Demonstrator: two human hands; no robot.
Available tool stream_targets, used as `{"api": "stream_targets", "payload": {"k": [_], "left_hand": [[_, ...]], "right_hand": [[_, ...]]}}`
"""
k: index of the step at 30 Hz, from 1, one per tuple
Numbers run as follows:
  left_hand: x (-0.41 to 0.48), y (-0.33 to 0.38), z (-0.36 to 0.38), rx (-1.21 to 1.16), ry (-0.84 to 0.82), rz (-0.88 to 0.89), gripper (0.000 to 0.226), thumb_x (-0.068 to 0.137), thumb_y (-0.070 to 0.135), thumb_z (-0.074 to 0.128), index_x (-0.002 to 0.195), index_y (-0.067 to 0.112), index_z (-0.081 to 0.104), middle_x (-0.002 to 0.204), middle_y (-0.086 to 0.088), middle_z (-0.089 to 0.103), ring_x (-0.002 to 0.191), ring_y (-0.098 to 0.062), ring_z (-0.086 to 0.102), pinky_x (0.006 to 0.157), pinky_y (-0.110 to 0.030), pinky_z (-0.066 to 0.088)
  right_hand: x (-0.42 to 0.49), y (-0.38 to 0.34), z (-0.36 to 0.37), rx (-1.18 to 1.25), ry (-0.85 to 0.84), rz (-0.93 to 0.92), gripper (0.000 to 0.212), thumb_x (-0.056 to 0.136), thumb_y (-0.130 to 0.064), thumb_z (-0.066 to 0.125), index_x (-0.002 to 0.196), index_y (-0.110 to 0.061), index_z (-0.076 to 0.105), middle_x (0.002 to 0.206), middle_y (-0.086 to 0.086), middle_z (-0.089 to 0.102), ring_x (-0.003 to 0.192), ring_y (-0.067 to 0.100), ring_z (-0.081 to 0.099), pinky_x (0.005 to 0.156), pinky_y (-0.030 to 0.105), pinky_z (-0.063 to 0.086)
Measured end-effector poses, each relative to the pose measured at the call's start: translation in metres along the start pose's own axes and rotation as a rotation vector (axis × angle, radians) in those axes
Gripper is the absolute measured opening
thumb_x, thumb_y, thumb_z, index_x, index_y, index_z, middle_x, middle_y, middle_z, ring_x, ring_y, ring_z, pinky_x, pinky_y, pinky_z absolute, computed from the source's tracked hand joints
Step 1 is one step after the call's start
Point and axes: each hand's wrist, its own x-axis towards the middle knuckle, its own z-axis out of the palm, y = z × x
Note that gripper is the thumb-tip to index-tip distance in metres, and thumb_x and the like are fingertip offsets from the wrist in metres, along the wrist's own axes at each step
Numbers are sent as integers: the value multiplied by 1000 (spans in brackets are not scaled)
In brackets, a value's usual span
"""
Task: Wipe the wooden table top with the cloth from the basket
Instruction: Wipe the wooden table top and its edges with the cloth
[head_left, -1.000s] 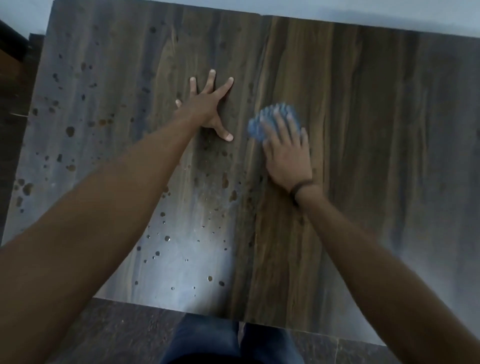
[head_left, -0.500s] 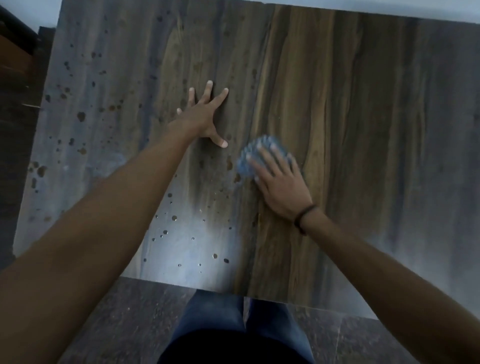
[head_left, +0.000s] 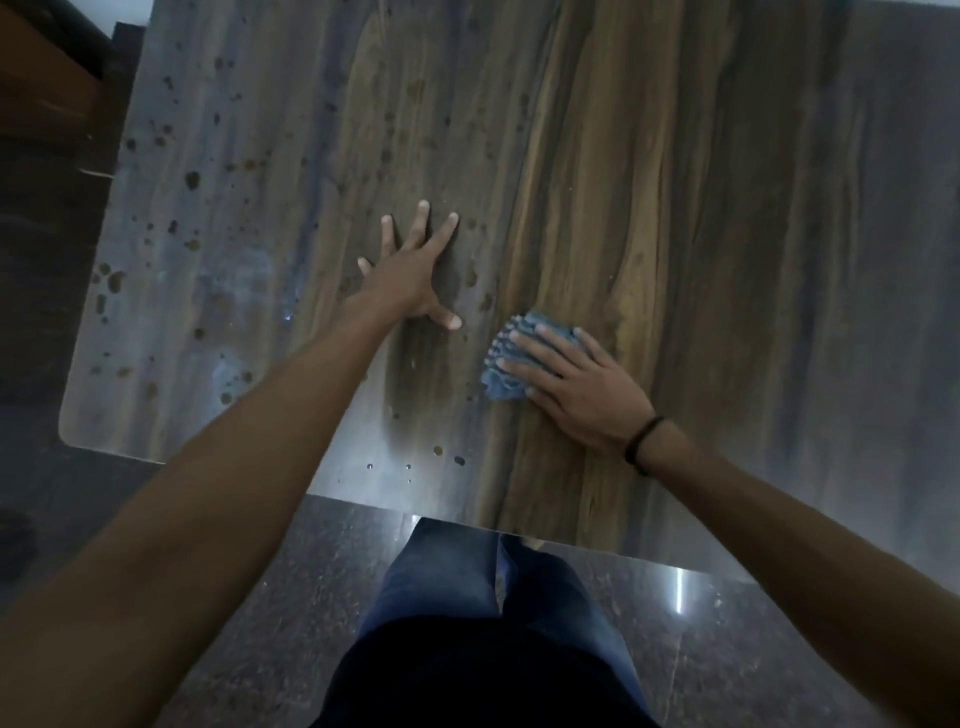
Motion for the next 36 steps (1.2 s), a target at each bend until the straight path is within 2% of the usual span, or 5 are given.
{"api": "stream_targets", "payload": {"k": [6, 12, 17, 23, 36], "left_hand": [[-6, 8, -4, -6, 7, -7, 142, 59, 45, 93, 156, 45, -11, 160, 11, -33, 147, -40, -26, 105, -82, 8], [-27, -8, 17, -72, 98, -35, 139, 63, 53, 89, 159, 35, -10, 162, 12, -29, 147, -36, -29, 111, -77, 1], [-46, -28, 40, -141, 131, -115, 142, 60, 59, 88, 157, 38, -13, 163, 10, -28, 149, -37, -24, 108, -79, -1], [-46, -25, 39, -172, 149, -121, 144, 59, 56, 89, 158, 35, -13, 164, 12, -25, 149, -36, -23, 108, -79, 0], [-53, -27, 51, -200, 144, -136, 145, 57, 58, 88, 157, 36, -14, 163, 11, -27, 148, -39, -25, 109, -77, -4]], "right_hand": [[57, 14, -27, 102, 64, 428, 53, 107, -43, 24, 159, -36, 19, 168, -2, 14, 155, 25, 8, 122, 57, 13], [-25, -19, 9, -64, -81, -281, 51, 107, -39, 27, 158, -39, 19, 167, -5, 19, 155, 23, 13, 123, 55, 17], [22, -15, -11, 66, 61, 297, 53, 107, -34, 34, 159, -36, 22, 167, -2, 18, 155, 26, 11, 119, 59, 21], [-44, -53, 24, -80, -36, -290, 56, 105, -34, 36, 158, -39, 22, 168, -5, 17, 155, 21, 12, 122, 50, 18], [-64, -77, 26, -28, 10, 22, 54, 106, -37, 30, 158, -39, 21, 168, -5, 16, 155, 20, 10, 122, 54, 19]]}}
